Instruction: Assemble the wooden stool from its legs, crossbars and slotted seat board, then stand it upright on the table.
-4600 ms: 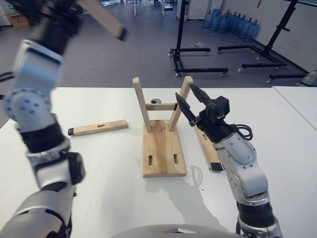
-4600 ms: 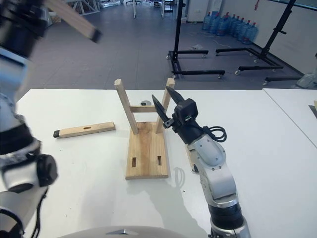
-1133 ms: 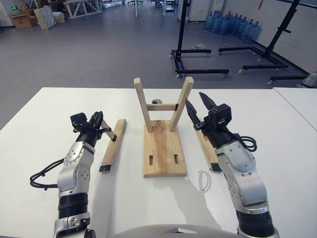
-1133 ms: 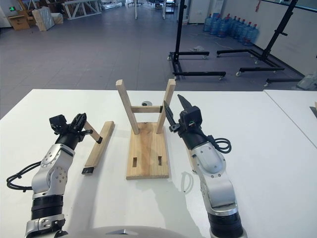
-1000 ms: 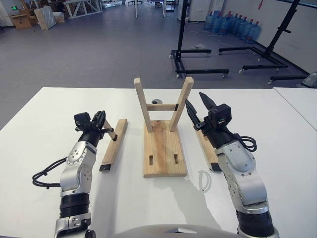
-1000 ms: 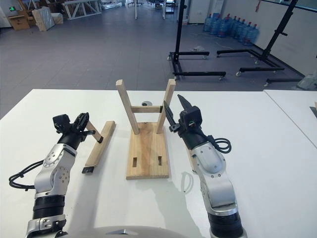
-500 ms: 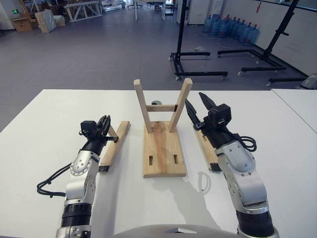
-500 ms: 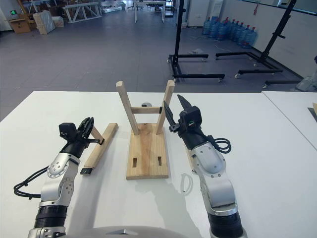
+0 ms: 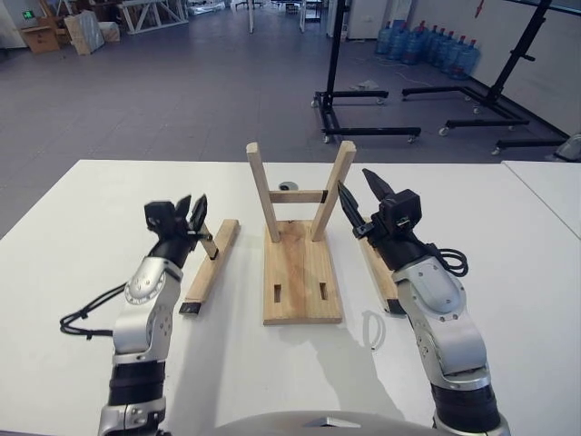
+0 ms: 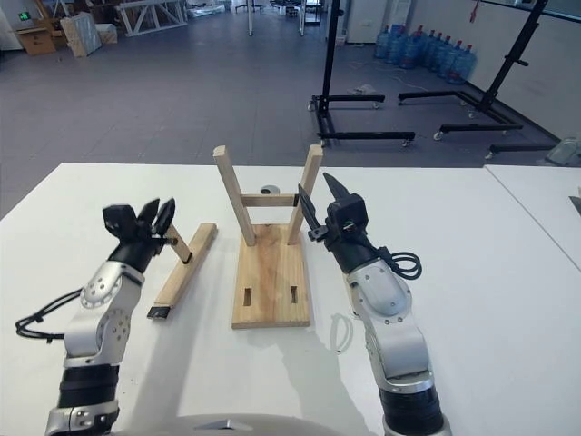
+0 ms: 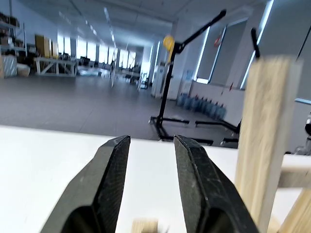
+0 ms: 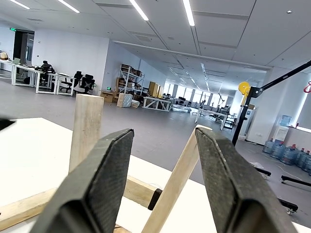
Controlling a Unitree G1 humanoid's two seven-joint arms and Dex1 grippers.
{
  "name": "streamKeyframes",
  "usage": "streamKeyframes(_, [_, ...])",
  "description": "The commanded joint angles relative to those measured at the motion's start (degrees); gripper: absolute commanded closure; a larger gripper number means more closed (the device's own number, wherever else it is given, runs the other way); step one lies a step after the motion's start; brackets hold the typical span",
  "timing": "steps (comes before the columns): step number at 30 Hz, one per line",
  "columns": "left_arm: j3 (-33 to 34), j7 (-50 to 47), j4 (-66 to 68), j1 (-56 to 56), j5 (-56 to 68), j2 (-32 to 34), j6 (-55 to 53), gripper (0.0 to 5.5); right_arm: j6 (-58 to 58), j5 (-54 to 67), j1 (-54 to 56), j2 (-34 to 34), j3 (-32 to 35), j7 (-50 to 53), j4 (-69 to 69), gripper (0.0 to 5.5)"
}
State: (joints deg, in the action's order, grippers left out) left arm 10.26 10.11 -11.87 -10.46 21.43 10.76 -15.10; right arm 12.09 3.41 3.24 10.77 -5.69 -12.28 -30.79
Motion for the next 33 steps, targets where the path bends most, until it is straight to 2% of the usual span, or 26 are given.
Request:
streamKeyframes(1, [2.3, -1.9, -2.3, -7.6, 1.5, 2.2, -3.8, 3.88, -0.4, -0.5, 0.2, -0.3, -0.2, 0.3, 0.1, 3.16])
streamKeyframes(8, [3.7, -3.2, -1.5, -19.8, 1.0, 4.9, -5.1, 3.88, -0.3, -0.5, 0.3, -0.6, -0.4, 0.5, 0.1, 3.16])
streamKeyframes(10, [1.0, -1.5, 3.0, -15.7, -0.2, 3.8, -5.9, 3.88, 0.0, -0.2, 0.3, -0.9, -0.3, 0.7, 0.3, 3.16])
streamKeyframes(13, [-5.5, 0.5, 19.8, -5.9, -5.3, 1.4, -6.1, 3.88, 0.1, -0.1, 0.6, -1.1, -0.5, 0.8, 0.9, 3.16])
streamKeyframes(18, [-7.9, 0.5, 21.5, 0.0, -6.3, -1.6, -5.6, 3.88, 0.2, 0.1, 0.3, -0.7, 0.4, 0.8, 0.8, 3.16])
streamKeyframes(26, [-6.7, 0.0, 12.2, -3.1, -4.3, -2.1, -6.2, 3.88, -0.3, -0.3, 0.3, -1.7, -0.4, 1.5, 1.1, 3.16])
streamKeyframes(29, [-3.4, -1.6, 4.0, -5.4, -1.8, -1.1, -9.0, 3.88, -0.2, -0.3, 0.4, -2.1, -0.4, 1.6, 1.0, 3.16])
streamKeyframes(33, [3.8, -2.9, -9.9, -11.6, 6.8, 3.4, -17.6, 3.31, -0.4, -0.9, -0.6, -2.4, -0.7, 2.0, 0.2, 3.16])
